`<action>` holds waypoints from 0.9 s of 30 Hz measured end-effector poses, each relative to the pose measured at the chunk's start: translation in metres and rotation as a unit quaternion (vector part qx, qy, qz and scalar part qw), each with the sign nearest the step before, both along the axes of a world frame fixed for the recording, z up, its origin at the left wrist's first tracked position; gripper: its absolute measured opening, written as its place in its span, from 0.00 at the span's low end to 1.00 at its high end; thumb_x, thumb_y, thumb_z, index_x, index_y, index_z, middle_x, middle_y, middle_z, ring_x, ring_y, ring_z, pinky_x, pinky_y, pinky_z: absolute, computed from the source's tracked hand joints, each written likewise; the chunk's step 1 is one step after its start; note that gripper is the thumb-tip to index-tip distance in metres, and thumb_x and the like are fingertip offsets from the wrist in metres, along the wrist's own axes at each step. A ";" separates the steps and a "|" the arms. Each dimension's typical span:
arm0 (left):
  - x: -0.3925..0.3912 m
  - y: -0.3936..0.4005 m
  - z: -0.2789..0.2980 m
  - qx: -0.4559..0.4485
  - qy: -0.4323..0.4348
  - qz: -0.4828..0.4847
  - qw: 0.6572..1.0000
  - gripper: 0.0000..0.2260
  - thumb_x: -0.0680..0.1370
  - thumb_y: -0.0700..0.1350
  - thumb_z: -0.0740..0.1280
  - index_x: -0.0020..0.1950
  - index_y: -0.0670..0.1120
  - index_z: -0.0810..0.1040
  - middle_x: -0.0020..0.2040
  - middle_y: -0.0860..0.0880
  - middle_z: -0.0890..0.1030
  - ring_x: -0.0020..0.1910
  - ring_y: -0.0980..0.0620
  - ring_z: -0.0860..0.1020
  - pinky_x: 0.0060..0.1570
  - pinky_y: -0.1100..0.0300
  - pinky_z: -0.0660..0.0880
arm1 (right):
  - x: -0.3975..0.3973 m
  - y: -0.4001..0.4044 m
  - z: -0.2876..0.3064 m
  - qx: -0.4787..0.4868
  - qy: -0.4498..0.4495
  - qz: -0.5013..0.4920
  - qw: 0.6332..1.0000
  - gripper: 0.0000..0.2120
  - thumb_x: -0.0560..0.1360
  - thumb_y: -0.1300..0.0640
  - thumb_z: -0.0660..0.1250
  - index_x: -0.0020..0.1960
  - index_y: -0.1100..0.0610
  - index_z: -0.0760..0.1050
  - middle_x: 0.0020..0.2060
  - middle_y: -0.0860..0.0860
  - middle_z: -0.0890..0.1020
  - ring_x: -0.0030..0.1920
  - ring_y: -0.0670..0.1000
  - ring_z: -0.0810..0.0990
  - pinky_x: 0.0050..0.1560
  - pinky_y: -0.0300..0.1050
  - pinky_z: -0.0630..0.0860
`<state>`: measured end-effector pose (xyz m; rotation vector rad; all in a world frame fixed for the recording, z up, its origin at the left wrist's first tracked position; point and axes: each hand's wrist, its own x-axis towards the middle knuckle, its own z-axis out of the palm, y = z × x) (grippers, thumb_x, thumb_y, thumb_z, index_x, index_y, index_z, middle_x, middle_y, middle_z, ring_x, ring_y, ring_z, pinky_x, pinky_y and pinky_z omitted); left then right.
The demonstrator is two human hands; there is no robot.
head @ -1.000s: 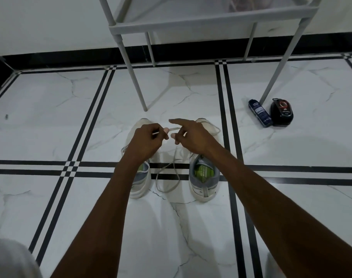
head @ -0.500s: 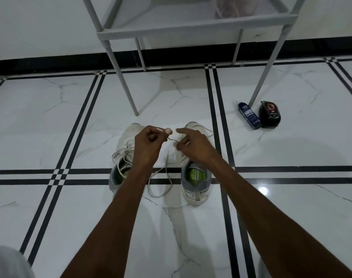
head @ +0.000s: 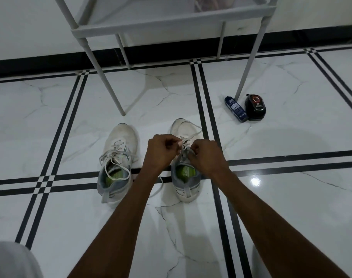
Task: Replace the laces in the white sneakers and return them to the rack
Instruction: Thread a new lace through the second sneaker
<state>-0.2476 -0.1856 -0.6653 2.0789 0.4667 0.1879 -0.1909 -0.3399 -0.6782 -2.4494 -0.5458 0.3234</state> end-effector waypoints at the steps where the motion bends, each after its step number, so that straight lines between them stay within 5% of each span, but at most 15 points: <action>1: 0.000 -0.001 -0.001 0.027 0.002 -0.008 1.000 0.03 0.76 0.42 0.74 0.47 0.45 0.87 0.40 0.50 0.87 0.36 0.62 0.82 0.40 0.75 0.73 | 0.001 -0.001 -0.003 0.018 -0.003 -0.003 1.000 0.10 0.75 0.50 0.68 0.43 0.57 0.81 0.38 0.52 0.83 0.39 0.53 0.82 0.42 0.50 0.80; 9: 0.004 -0.015 -0.001 0.093 0.029 -0.024 0.995 0.04 0.70 0.41 0.76 0.43 0.46 0.89 0.38 0.51 0.86 0.32 0.61 0.78 0.37 0.73 0.71 | 0.016 -0.029 0.003 0.232 0.295 -0.092 0.922 0.10 0.74 0.55 0.75 0.50 0.61 0.84 0.44 0.57 0.87 0.45 0.50 0.85 0.44 0.45 0.84; 11: 0.007 -0.019 -0.001 0.105 0.033 -0.027 0.994 0.04 0.69 0.40 0.75 0.42 0.45 0.88 0.37 0.49 0.86 0.34 0.57 0.79 0.39 0.68 0.73 | 0.020 -0.028 0.002 0.219 0.307 -0.092 0.922 0.10 0.74 0.55 0.75 0.51 0.61 0.84 0.47 0.58 0.86 0.47 0.51 0.85 0.49 0.49 0.84; 14: 0.010 -0.022 0.000 0.123 0.048 -0.028 0.991 0.03 0.70 0.42 0.76 0.42 0.44 0.88 0.38 0.48 0.86 0.35 0.57 0.79 0.37 0.73 0.71 | 0.021 -0.028 -0.002 0.226 0.328 -0.096 0.912 0.09 0.75 0.56 0.74 0.51 0.61 0.84 0.48 0.59 0.86 0.52 0.56 0.85 0.53 0.55 0.83; 19: 0.007 -0.025 -0.007 0.101 0.034 -0.016 0.994 0.03 0.70 0.43 0.77 0.41 0.45 0.88 0.37 0.50 0.86 0.33 0.58 0.79 0.39 0.69 0.72 | 0.023 -0.029 -0.004 0.240 0.358 -0.102 0.897 0.11 0.74 0.54 0.75 0.51 0.62 0.84 0.49 0.60 0.86 0.54 0.58 0.84 0.54 0.54 0.83; 23: 0.004 -0.026 -0.011 0.104 0.018 -0.020 0.994 0.02 0.71 0.42 0.75 0.42 0.46 0.88 0.37 0.50 0.86 0.31 0.62 0.77 0.37 0.75 0.67 | 0.022 -0.027 -0.002 0.243 0.380 -0.103 0.887 0.14 0.74 0.52 0.75 0.52 0.61 0.84 0.48 0.58 0.86 0.52 0.55 0.85 0.54 0.51 0.83; 27: 0.002 -0.026 -0.017 0.097 0.016 -0.022 0.995 0.03 0.74 0.42 0.74 0.44 0.46 0.88 0.41 0.49 0.86 0.38 0.54 0.81 0.43 0.62 0.75 | 0.025 -0.024 -0.002 0.248 0.422 -0.129 0.863 0.17 0.75 0.48 0.74 0.54 0.62 0.83 0.47 0.57 0.86 0.46 0.51 0.83 0.55 0.50 0.82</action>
